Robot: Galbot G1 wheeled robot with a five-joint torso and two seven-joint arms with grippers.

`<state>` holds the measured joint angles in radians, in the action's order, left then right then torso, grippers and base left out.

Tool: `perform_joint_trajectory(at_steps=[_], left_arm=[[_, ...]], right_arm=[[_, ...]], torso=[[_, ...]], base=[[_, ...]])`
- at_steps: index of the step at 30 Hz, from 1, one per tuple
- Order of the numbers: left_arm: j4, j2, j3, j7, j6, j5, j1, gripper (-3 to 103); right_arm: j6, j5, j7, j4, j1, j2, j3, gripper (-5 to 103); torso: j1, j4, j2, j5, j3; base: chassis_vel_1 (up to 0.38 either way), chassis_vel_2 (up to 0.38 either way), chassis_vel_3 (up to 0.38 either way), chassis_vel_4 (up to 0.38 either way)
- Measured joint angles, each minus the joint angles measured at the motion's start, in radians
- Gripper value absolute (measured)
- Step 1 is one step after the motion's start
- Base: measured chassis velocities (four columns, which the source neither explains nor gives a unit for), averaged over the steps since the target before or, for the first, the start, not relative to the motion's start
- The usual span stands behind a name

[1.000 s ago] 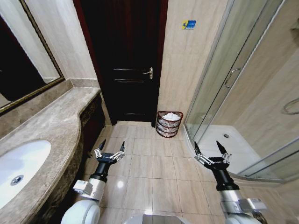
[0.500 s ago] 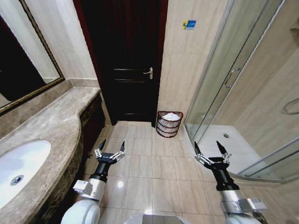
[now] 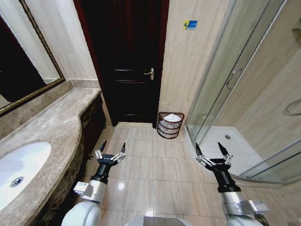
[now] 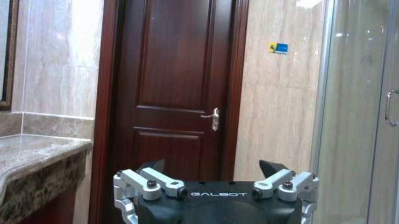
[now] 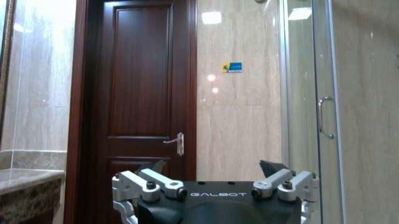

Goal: Discard the used towel into the hamper.

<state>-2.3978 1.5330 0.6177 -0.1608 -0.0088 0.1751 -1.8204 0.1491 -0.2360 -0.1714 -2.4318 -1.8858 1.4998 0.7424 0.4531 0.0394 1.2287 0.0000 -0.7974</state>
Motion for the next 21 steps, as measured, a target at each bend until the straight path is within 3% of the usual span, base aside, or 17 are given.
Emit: perform_joint_trajectory(at_steps=[21], left_arm=[[0.000, 0.000, 0.000, 0.000, 0.000, 0.000, 0.000, 99]], right_arm=[[0.000, 0.000, 0.000, 0.000, 0.000, 0.000, 0.000, 100]], torso=[[0.000, 0.0000, 0.000, 0.0000, 0.000]], base=[[0.000, 0.000, 0.000, 0.000]])
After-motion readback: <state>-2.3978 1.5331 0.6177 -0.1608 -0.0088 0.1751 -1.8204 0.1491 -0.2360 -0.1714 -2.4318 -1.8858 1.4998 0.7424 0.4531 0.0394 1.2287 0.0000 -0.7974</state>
